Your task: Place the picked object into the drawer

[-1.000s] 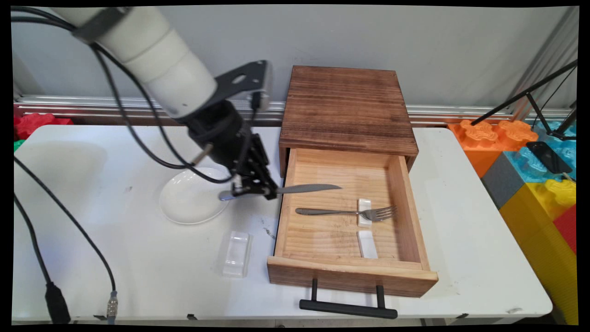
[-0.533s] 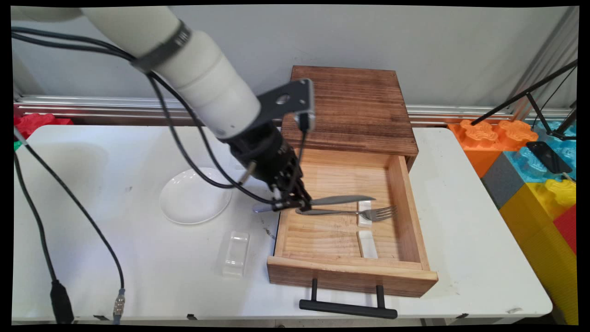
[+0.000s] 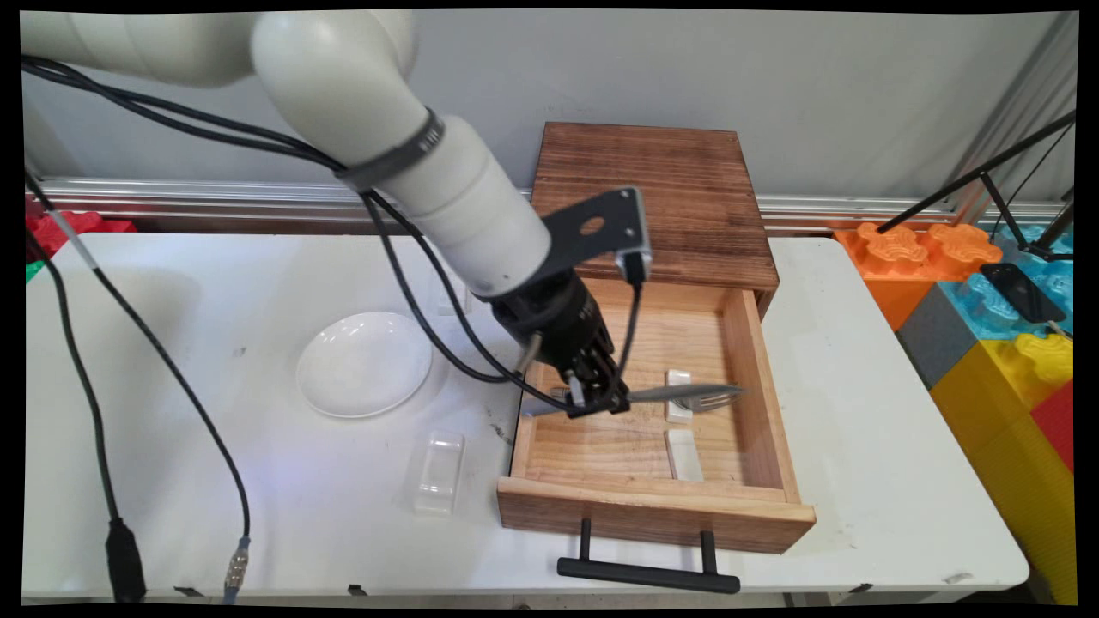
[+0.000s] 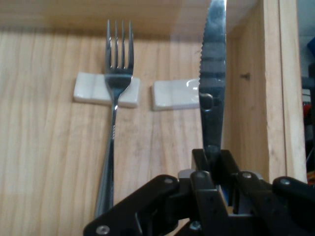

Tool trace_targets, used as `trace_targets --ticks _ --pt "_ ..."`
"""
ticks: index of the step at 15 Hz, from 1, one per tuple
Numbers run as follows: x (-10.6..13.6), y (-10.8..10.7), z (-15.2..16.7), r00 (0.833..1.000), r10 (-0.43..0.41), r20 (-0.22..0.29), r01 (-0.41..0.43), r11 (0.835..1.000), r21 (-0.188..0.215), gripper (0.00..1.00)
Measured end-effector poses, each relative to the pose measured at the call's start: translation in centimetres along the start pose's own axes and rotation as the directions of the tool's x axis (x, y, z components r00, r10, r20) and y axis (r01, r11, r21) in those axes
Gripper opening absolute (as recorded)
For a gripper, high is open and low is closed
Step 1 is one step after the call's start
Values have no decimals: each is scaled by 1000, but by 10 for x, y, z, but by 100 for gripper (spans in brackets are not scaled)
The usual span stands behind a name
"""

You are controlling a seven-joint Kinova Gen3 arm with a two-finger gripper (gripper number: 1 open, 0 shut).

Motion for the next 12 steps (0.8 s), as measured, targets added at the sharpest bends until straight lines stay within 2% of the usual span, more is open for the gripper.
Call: trace_targets --ticks 7,12 --pt "5 0 34 1000 0 -15 0 1000 -7 0" --pt "-2 -2 56 1000 -2 -9 2 1000 -11 0"
